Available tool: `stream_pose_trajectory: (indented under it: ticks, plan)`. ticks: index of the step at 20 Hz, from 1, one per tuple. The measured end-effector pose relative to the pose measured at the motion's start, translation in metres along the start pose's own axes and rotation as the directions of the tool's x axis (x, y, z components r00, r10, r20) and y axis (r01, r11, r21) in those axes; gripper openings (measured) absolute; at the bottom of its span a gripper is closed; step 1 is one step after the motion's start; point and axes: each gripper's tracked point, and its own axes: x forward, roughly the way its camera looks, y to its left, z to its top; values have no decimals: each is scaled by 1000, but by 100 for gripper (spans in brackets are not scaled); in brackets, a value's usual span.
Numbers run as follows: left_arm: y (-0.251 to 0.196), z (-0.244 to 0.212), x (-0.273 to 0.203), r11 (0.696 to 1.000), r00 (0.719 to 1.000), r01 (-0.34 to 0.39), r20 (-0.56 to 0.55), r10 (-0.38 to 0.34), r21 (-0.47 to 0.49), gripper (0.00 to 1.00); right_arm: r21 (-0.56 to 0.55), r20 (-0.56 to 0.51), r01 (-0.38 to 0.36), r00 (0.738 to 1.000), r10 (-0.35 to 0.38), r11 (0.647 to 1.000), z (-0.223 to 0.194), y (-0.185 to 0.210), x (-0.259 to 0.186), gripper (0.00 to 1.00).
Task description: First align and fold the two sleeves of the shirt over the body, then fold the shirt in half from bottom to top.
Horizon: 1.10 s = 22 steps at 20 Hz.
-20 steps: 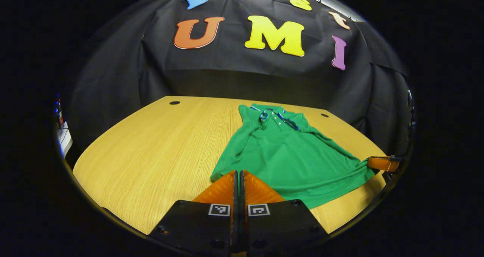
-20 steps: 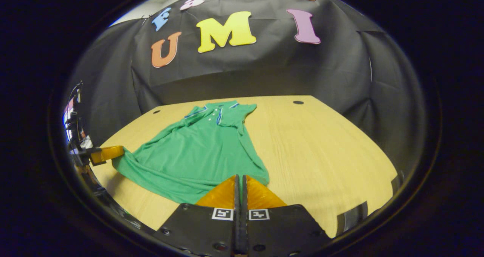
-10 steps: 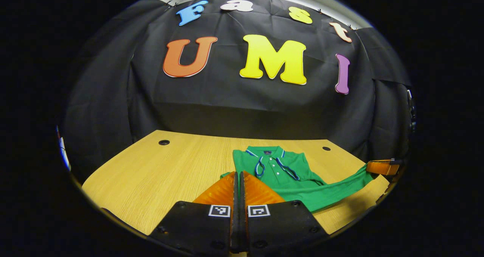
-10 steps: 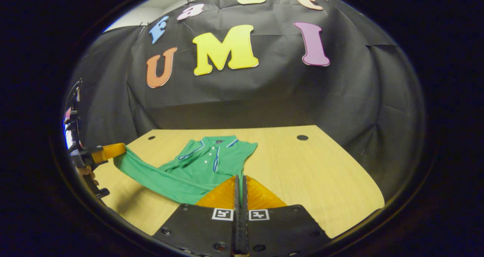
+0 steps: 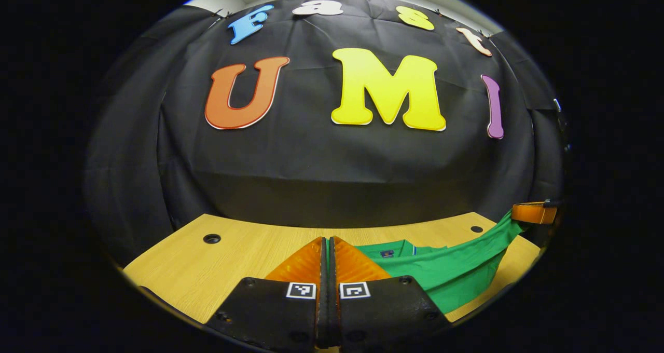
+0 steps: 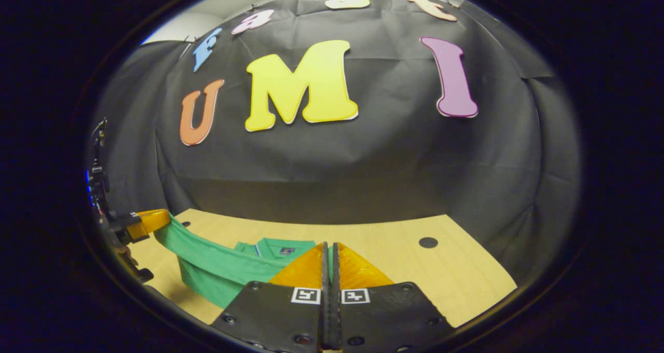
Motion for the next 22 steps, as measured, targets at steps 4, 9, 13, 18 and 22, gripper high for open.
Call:
stream_pose_trajectory:
  ticks: [4,9,13,18,22]
  plan:
    - [6,7,56,1000,1000,-4,21,4,6,3,-9,-16,21,1000,-21,1000,3,-3,62,0]
    - [19,-34,115,999,999,-19,-47,21,29,2,-16,-85,50,995,-51,999,-24,-13,123,0]
    - [17,-70,133,996,993,-22,-113,31,86,7,-66,-99,96,990,-102,993,-43,-24,145,2]
    - [43,-86,122,991,979,-96,-173,111,92,73,-111,-133,122,982,-136,986,-49,-30,132,95]
    - [45,-75,92,994,975,-108,-192,110,18,99,-91,-113,108,987,-118,990,-32,-19,97,98]
